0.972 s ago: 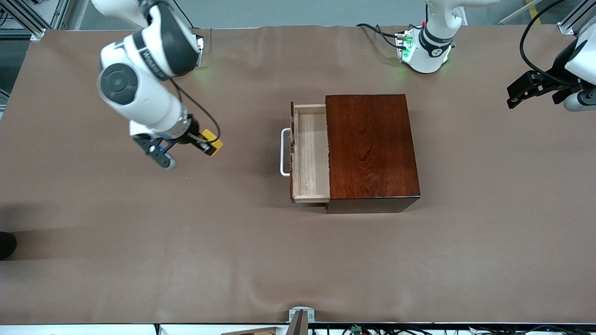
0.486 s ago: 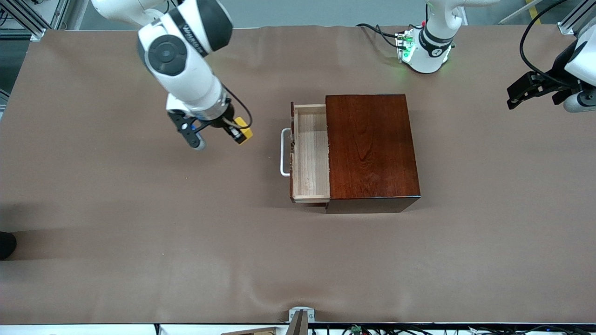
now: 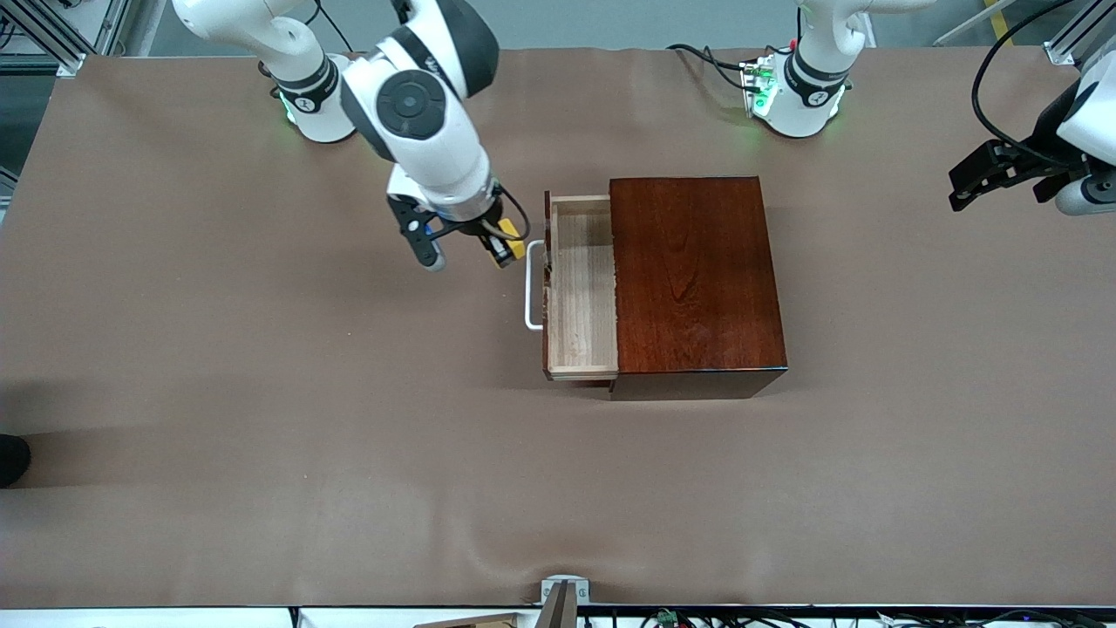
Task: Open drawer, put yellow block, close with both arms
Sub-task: 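Carry the yellow cube with the right gripper over the open drawer, then lower the cube into the drawer and open the right gripper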
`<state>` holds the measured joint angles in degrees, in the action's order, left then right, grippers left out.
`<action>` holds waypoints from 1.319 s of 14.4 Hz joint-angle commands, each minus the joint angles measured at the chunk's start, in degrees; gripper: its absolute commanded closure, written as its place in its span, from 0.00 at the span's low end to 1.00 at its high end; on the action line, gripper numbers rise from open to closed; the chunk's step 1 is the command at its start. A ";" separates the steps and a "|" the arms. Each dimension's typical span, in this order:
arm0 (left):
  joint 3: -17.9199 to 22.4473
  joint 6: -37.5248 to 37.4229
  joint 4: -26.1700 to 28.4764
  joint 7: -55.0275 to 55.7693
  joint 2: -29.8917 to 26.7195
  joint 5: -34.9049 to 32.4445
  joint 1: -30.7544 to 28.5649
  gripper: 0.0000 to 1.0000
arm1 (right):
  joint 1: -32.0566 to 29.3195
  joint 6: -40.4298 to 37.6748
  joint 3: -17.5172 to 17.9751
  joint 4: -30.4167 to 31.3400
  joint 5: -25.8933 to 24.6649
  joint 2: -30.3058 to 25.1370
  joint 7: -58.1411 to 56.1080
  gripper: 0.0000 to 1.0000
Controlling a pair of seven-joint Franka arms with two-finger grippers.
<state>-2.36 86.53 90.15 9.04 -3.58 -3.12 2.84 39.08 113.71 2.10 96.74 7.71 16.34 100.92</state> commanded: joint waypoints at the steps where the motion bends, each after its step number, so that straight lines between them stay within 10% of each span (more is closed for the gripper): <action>1: -0.54 1.18 0.55 -0.96 -0.20 0.74 -0.91 0.00 | 2.92 -0.86 -0.61 -6.37 -0.67 5.26 6.89 1.00; 19: -0.81 1.10 1.34 -0.17 -0.38 0.92 -0.29 0.00 | 8.29 5.47 -0.70 -11.49 -0.50 15.03 22.30 1.00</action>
<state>-2.90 87.06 90.85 9.05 -3.37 -3.12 2.97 46.45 119.24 1.99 86.77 7.66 29.94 121.49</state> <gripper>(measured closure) 0.000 0.445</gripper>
